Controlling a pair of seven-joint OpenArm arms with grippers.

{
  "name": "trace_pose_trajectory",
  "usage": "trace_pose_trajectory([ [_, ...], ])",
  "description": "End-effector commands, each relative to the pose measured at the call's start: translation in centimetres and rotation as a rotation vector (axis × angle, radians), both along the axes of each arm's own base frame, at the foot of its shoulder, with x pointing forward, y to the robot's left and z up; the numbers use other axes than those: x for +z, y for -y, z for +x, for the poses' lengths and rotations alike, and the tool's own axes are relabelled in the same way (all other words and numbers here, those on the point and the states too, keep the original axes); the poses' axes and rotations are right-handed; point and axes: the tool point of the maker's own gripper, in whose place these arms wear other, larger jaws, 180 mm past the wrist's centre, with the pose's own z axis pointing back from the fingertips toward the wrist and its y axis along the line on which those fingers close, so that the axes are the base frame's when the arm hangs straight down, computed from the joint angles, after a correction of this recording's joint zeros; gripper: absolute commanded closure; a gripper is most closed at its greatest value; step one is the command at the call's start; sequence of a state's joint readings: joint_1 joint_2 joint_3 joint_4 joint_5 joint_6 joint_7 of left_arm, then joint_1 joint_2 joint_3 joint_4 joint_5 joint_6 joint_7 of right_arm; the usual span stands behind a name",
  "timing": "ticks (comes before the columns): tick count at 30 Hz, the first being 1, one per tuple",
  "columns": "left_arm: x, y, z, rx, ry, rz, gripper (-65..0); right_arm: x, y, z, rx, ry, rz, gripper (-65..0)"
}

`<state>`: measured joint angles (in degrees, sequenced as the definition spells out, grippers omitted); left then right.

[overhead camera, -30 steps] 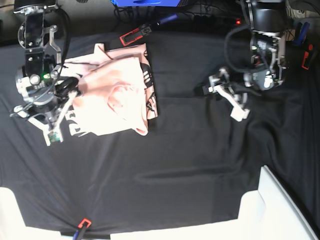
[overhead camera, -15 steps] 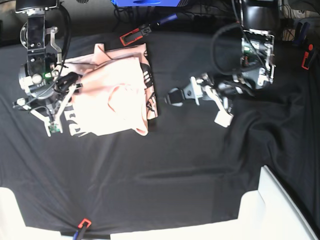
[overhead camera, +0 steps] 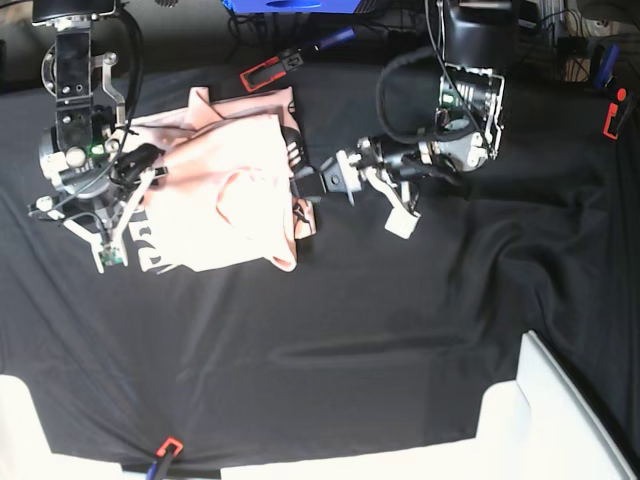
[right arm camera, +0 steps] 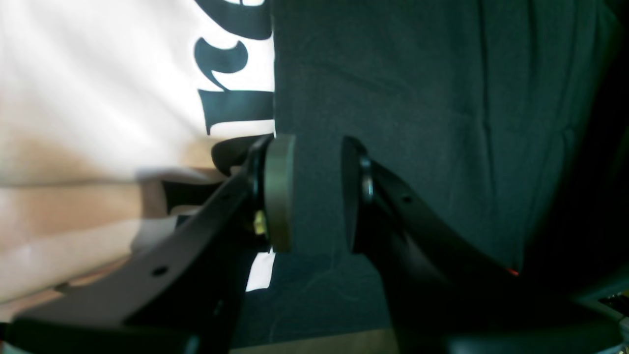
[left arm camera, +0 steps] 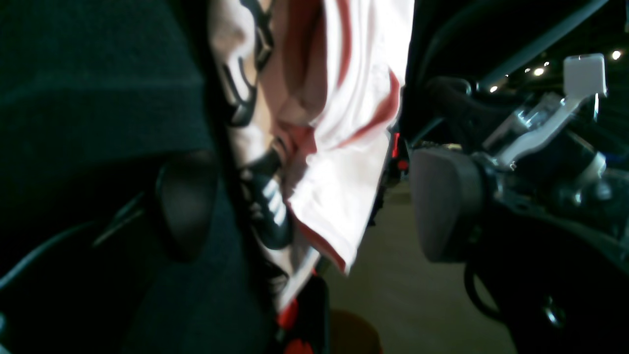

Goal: Fold the T-shirt properly
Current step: 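Move the left gripper to the shirt's edge and pinch it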

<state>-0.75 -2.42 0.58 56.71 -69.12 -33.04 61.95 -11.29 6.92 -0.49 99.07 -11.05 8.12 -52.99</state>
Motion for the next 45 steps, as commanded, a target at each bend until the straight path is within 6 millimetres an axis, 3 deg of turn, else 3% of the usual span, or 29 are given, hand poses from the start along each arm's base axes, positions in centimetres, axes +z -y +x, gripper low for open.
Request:
trace_pose_trajectory([
  [1, 0.8, 0.6, 0.9, -0.004, 0.033, -0.021, -60.5, 0.9, 0.3, 0.8, 0.003, 0.040, -0.011, -15.2],
  [12, -0.2, 5.5, 1.6, -0.163, 0.004, -0.012, -60.5, 0.9, 0.3, 0.8, 0.002, 0.040, -0.012, -15.1],
  [19, 0.9, 9.1, 1.8, -0.263, 0.030, -0.028, -60.5, 0.9, 0.3, 0.8, 0.002, 0.040, -0.012, -15.1],
  [28, 1.3, 10.1, 1.7, -0.291, 0.040, -0.033, -60.0, 0.9, 0.3, 0.8, 0.002, 0.040, -0.012, -15.1],
  [30, 1.3, 10.1, 1.7, -0.292, 0.040, -0.031, -56.1, 0.9, 0.3, 0.8, 0.002, 0.040, -0.012, -15.1],
  [35, 0.7, 10.0, 1.4, -0.287, 0.019, -0.030, -39.1, 0.9, 0.3, 0.8, 0.002, 0.040, -0.012, -15.1],
  [41, -1.2, 9.2, 1.6, -0.221, -0.045, -0.014, -32.1, 0.5, 0.3, 0.1, 0.002, 0.025, -0.011, -15.1],
  [45, -1.3, 9.2, 1.5, -0.221, -0.049, -0.014, -17.3, 0.5, 0.3, 0.1, 0.002, 0.023, -0.011, -15.1],
])
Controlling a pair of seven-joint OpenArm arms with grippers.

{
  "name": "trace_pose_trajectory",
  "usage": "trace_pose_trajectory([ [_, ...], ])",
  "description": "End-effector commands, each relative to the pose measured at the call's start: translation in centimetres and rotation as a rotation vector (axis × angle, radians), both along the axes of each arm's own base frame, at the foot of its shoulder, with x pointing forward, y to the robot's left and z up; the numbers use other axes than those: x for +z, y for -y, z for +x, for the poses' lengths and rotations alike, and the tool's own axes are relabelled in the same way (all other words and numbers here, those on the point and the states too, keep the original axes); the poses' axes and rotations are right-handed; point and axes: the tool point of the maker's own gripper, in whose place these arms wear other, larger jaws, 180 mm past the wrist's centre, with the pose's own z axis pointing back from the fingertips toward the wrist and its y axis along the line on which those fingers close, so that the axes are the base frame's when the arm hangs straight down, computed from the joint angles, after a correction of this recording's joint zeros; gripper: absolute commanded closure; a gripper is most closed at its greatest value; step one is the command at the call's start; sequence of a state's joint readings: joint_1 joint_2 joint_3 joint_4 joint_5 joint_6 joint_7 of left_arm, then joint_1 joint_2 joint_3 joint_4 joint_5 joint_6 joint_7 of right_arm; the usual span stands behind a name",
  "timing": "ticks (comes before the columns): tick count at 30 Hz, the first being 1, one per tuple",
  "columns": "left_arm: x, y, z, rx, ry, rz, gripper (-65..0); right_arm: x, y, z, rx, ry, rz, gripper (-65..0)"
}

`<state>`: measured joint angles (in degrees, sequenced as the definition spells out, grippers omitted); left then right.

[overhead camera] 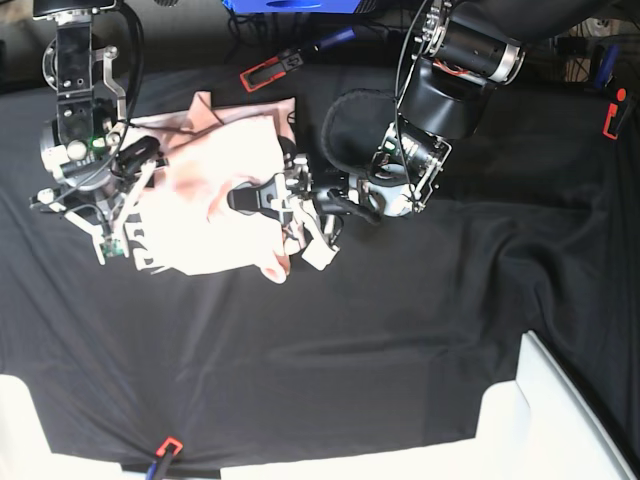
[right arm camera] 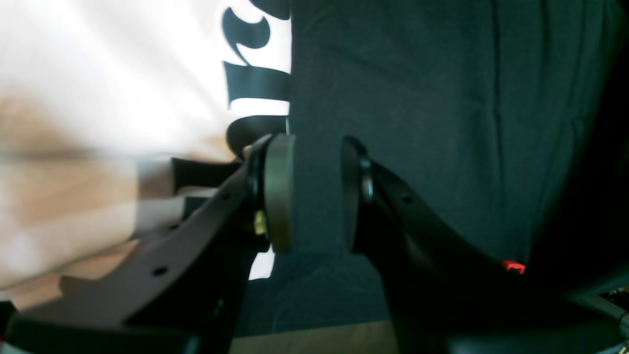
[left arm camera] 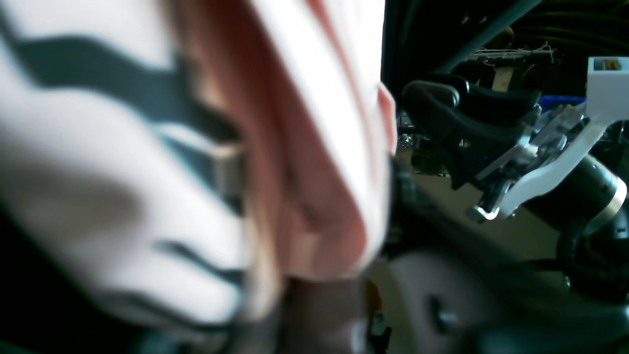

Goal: Fold the T-shirt properly
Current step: 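Move the left gripper to the shirt's edge and pinch it, then lift the pinched edge with the left gripper and fold it over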

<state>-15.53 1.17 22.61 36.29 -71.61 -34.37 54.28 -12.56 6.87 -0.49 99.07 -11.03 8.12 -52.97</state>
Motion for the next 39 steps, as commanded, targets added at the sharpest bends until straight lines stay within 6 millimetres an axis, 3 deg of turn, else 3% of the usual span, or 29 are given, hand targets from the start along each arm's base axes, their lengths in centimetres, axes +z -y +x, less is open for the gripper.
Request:
trace_pose_trajectory([
  [1, -0.3, 0.0, 0.1, 0.004, -0.003, 0.020, -10.9, 1.0, 0.3, 1.0, 0.003, 0.045, -0.013, -15.1],
  [3, -0.3, 0.0, 0.2, 0.005, -0.003, 0.019, 0.0, 1.0, 0.3, 1.0, 0.003, 0.045, -0.013, -15.1],
  [8, 0.0, -0.7, 1.0, 0.001, 0.016, 0.033, 0.0, 1.0, 0.3, 0.9, 0.003, 0.043, -0.013, -15.1],
  [11, 0.1, -2.5, 1.6, -0.024, 0.035, 0.068, 0.0, 1.0, 0.3, 0.9, 0.003, 0.042, -0.013, -15.1],
  [16, 2.2, -6.8, 3.6, -0.092, 0.140, 0.154, 0.0, 0.7, 0.3, 0.4, 0.003, 0.031, -0.013, -15.1],
  [20, 2.1, -11.2, 5.6, -0.026, 0.084, 0.272, 0.0, 0.7, 0.3, 0.5, 0.003, 0.033, -0.013, -15.1],
  [24, 3.6, -14.2, 8.4, 0.013, 0.118, 0.333, 0.0, 0.8, 0.3, 0.5, 0.003, 0.034, -0.013, -15.1],
  [27, 5.4, -14.7, 10.7, -0.024, 0.179, 0.381, 0.0, 0.8, 0.3, 0.5, 0.003, 0.034, -0.013, -15.1],
  [31, 6.9, -13.3, 12.3, -0.182, 0.261, 0.479, 0.0, 0.7, 0.3, 0.5, 0.003, 0.033, -0.013, -15.1],
  [35, 6.6, -12.6, 12.2, -0.341, 0.292, 0.590, 0.0, 0.7, 0.4, 0.5, 0.003, 0.033, -0.016, -15.1],
  [39, 5.0, -14.1, 11.5, -0.424, 0.244, 0.690, 0.0, 0.7, 0.4, 0.4, 0.003, 0.031, -0.017, -15.1],
])
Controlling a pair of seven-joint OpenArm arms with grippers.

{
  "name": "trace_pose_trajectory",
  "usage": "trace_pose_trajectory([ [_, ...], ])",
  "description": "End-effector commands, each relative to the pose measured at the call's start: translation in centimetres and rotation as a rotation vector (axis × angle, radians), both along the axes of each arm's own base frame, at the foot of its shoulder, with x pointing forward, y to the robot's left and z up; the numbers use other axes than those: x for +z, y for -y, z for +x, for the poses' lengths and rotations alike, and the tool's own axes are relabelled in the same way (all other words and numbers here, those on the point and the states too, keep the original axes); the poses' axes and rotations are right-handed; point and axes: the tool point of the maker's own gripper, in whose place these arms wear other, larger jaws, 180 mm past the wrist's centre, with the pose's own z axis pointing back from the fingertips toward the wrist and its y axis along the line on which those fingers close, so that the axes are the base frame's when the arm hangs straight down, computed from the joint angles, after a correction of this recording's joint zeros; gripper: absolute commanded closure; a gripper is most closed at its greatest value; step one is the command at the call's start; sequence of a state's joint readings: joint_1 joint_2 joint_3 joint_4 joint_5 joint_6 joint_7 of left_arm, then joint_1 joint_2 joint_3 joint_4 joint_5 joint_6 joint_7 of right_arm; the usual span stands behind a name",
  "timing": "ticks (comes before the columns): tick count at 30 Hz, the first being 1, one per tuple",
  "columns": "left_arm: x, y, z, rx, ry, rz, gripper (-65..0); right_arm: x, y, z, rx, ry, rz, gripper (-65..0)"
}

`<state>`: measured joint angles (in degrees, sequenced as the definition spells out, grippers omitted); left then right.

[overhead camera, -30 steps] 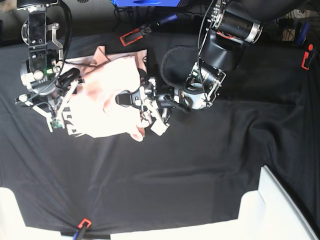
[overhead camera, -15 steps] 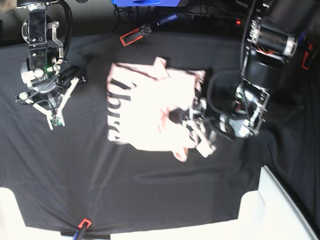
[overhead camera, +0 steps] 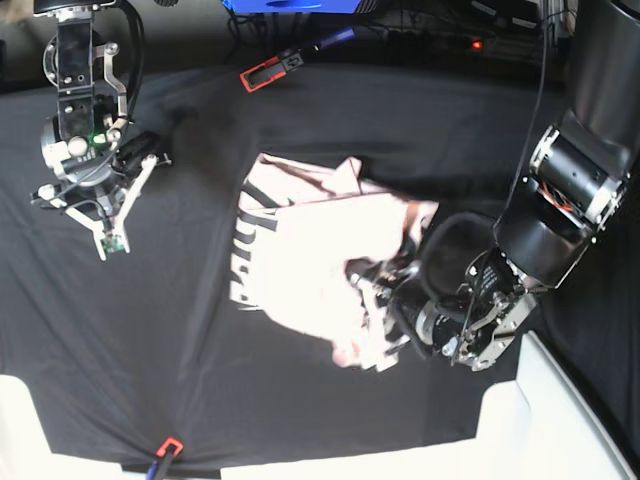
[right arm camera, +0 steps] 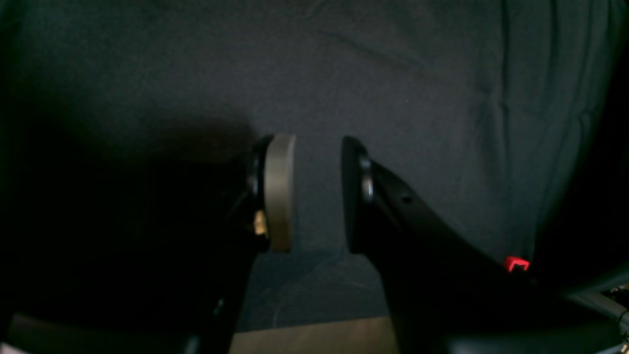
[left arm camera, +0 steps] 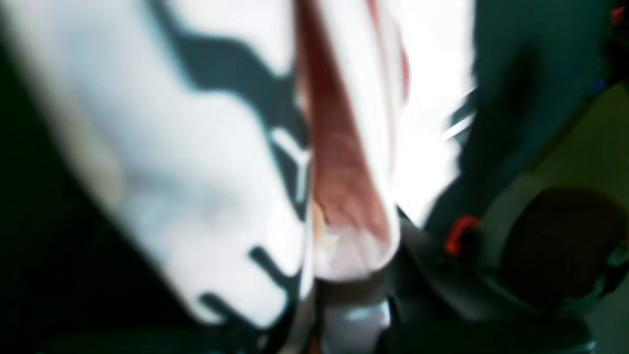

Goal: Fold the T-shirt properly
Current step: 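Lift the pinched edge with the left gripper and fold it over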

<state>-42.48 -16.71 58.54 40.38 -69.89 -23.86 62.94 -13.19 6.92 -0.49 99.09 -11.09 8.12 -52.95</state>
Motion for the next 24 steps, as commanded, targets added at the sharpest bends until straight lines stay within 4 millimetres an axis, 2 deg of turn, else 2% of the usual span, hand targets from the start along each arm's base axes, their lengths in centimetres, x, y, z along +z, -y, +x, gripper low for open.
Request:
trace_pose_trajectory([
  [1, 1.2, -0.6, 1.6, 0.008, 0.029, 0.013, 0.0, 1.0, 0.4, 0.9, 0.003, 0.041, -0.015, -15.1],
  [7, 0.2, -1.8, 3.5, 0.030, 0.070, 0.099, 0.0, 1.1, 0.3, 1.1, 0.003, 0.048, -0.012, -15.1],
  [11, -1.5, -1.2, 3.9, -0.061, 0.101, 0.242, 0.0, 1.1, 0.2, 1.2, 0.007, 0.049, -0.011, -15.1],
  [15, -2.8, 0.7, 4.1, -0.189, 0.161, 0.366, 0.0, 1.1, 0.3, 1.2, 0.004, 0.048, -0.012, -15.1],
  [18, -3.0, 2.5, 4.5, -0.274, 0.211, 0.435, 0.0, 1.0, 0.3, 1.0, 0.003, 0.042, -0.012, -15.1],
  [23, -1.9, 5.7, 5.8, -0.345, 0.297, 0.435, 0.0, 0.8, 0.3, 0.7, 0.002, 0.033, -0.013, -15.1],
  [24, -1.8, 5.8, 6.0, -0.353, 0.316, 0.435, 0.0, 0.8, 0.3, 0.6, 0.002, 0.031, -0.013, -15.1],
])
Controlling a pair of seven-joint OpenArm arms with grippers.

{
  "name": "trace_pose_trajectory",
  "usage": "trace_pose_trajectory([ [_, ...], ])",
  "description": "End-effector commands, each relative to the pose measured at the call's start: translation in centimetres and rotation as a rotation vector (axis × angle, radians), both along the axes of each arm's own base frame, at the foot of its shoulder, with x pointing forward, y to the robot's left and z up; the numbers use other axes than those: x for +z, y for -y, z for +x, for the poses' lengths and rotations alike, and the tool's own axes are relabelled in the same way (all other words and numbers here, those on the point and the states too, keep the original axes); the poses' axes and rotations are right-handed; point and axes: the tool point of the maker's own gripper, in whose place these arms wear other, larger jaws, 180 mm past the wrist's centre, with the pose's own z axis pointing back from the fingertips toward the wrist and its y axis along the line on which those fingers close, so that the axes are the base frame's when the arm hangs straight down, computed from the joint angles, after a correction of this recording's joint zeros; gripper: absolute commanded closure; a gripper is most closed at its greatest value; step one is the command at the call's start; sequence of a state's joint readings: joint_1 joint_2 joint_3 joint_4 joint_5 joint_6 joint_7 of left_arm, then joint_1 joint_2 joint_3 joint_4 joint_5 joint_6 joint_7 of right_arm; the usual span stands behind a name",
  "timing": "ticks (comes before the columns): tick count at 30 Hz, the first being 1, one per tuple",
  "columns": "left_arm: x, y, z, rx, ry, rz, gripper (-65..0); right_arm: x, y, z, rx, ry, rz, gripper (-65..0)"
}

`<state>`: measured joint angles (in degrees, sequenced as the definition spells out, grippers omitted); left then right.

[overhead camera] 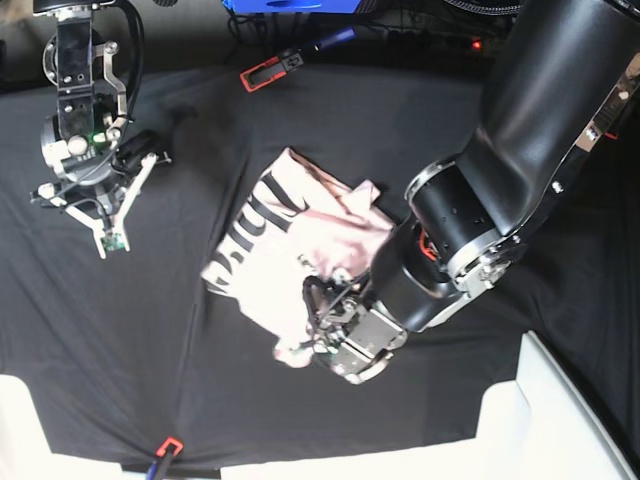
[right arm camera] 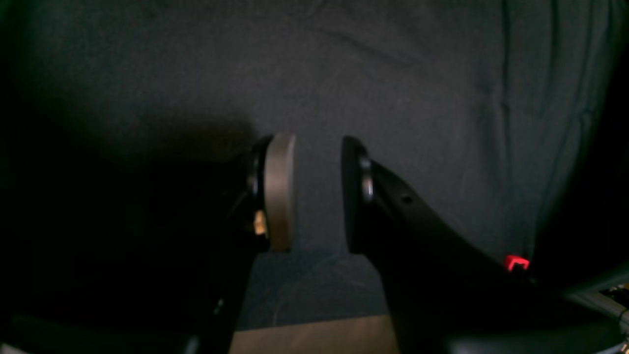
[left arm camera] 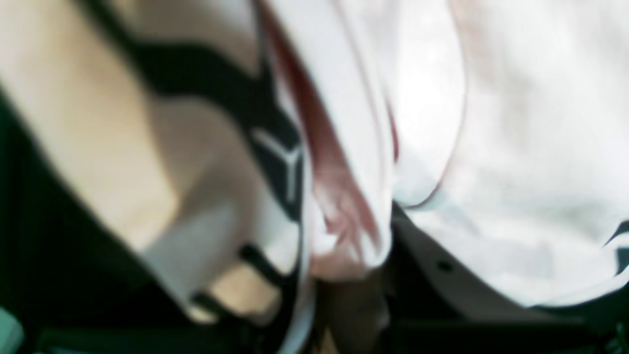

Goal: Fold the T-shirt properly
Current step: 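Lift the pinched edge with the left gripper and fold it over, then press and smooth the folded shirt with the left gripper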

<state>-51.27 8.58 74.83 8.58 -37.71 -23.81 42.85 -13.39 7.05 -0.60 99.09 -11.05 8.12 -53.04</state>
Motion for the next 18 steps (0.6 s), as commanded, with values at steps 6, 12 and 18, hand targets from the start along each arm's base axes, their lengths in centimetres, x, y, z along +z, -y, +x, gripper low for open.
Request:
trace_pose_trajectory([
  [6, 2.3, 0.5, 4.4, -0.092, 0.205, 0.032, 0.0, 0.7, 0.3, 0.4, 0.002, 0.031, -0.013, -15.1],
  [12, 3.3, 4.2, 5.1, -0.295, 0.345, 0.038, 0.0, 0.7, 0.3, 0.4, 0.002, 0.031, -0.014, -15.1],
  [18, 3.7, 7.9, 3.8, -0.512, 0.435, 0.071, 0.0, 0.8, 0.4, 0.5, 0.002, 0.034, -0.016, -15.1],
])
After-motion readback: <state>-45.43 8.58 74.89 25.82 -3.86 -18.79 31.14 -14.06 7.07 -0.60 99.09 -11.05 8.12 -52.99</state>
